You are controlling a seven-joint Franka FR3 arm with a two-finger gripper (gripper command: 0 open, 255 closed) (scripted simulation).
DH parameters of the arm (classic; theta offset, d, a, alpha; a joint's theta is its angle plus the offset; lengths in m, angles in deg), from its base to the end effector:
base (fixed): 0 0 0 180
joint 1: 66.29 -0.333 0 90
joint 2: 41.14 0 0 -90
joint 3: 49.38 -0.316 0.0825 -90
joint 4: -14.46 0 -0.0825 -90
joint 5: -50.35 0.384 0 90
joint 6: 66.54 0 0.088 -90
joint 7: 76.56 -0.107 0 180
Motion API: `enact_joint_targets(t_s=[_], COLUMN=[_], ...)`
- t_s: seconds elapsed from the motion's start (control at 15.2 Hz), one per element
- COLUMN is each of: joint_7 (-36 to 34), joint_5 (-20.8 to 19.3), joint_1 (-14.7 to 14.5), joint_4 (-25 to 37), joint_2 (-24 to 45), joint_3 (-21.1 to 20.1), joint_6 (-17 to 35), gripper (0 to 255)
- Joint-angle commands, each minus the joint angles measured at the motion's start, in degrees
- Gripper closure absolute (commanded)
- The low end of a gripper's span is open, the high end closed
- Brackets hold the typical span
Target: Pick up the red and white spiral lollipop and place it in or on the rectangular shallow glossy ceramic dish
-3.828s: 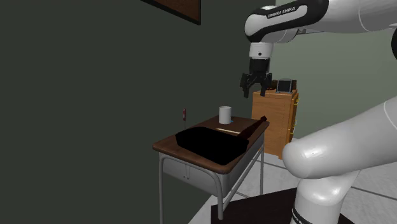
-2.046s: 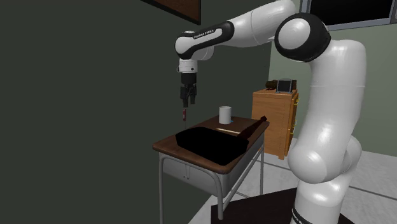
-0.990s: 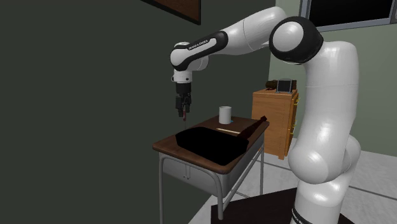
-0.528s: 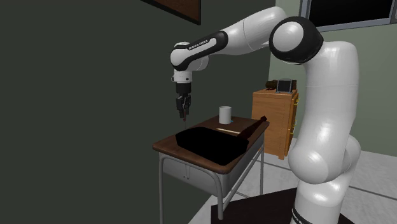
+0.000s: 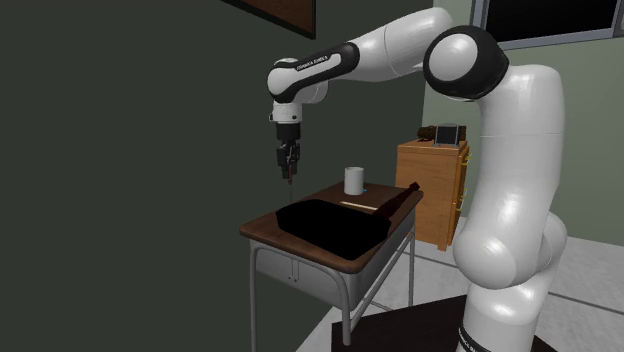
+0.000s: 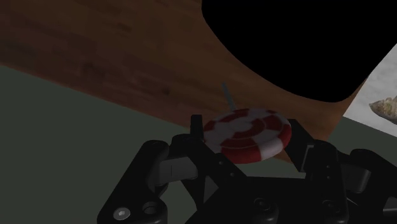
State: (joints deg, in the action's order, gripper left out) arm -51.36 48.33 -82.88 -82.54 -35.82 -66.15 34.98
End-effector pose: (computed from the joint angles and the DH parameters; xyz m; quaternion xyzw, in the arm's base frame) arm 0.4977 0.3168 0.5327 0.8707 0.4918 -0.0047 0.0042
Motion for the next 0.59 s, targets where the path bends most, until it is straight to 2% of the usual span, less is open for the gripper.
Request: enact_joint_targets(t_s=[0.0,0.53], joint_7=[0.0,-0.1], joint_5=[0.0,-0.2], joint_1=[0.0,-0.2], joint_4=[1.6,8.6], joint_2=[0.0,0.7], joint_3=[0.0,-0.1], joint_6=[-1.6,-7.9], gripper=[255,255])
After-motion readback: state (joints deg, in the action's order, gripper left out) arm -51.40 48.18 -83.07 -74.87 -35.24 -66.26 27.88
